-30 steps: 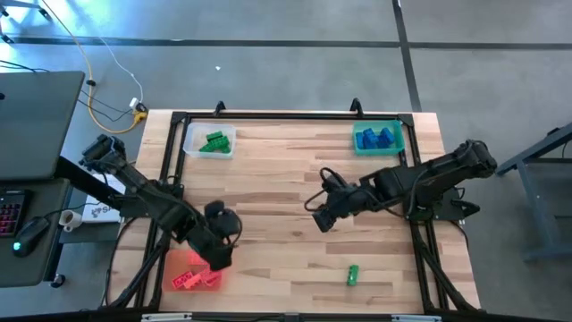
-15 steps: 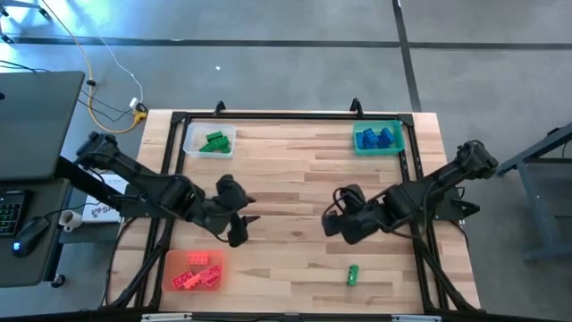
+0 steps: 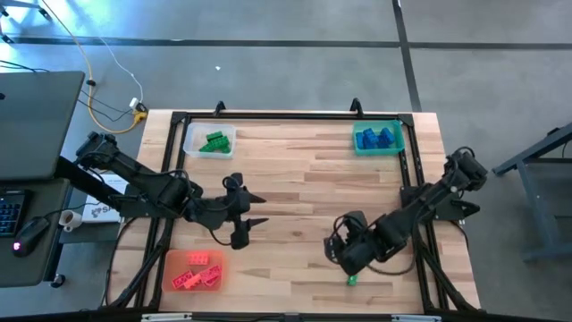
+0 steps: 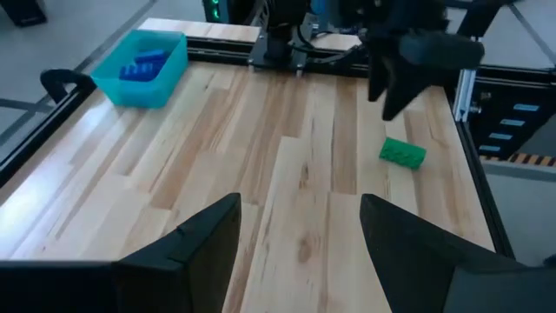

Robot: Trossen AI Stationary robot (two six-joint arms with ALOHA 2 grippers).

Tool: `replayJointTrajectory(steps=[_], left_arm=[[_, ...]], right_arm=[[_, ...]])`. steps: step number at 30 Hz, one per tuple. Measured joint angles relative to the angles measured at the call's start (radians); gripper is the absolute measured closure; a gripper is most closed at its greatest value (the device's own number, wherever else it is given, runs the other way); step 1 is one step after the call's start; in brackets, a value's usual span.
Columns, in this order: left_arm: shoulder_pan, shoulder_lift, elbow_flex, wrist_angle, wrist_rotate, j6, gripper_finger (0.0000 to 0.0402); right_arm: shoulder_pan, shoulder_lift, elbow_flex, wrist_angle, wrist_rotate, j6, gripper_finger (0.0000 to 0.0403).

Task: Sort & place blocks by color
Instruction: Put the green game piece into the white bin

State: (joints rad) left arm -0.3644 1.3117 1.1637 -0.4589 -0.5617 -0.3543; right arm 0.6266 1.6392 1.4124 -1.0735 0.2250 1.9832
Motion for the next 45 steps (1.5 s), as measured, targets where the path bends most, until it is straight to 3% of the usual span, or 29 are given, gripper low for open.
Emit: replayJointTrajectory(steps=[9,22,40,45], left_arm=[[0.0,0.0,0.0,-0.008,0.041,0.003,0.0178],[0.0,0.001,-0.001,-0.008,0.057,0.042,0.0178],[0.0,0.001,-0.001,-0.008,0.058,0.062,0.0178],[0.0,0.001,-0.001,-0.008,0.062,0.062,0.0178]], right_arm=[[0.065,0.082,0.0,0.002,-0.047,0.189,0.0158],[0.11,0.204,0.0,0.081,-0.2,0.31,0.0158],[0.127,0.366,0.0,0.125,-0.293,0.331,0.0158],[0.127,0.405,0.0,0.175,-0.302,0.321,0.0185]])
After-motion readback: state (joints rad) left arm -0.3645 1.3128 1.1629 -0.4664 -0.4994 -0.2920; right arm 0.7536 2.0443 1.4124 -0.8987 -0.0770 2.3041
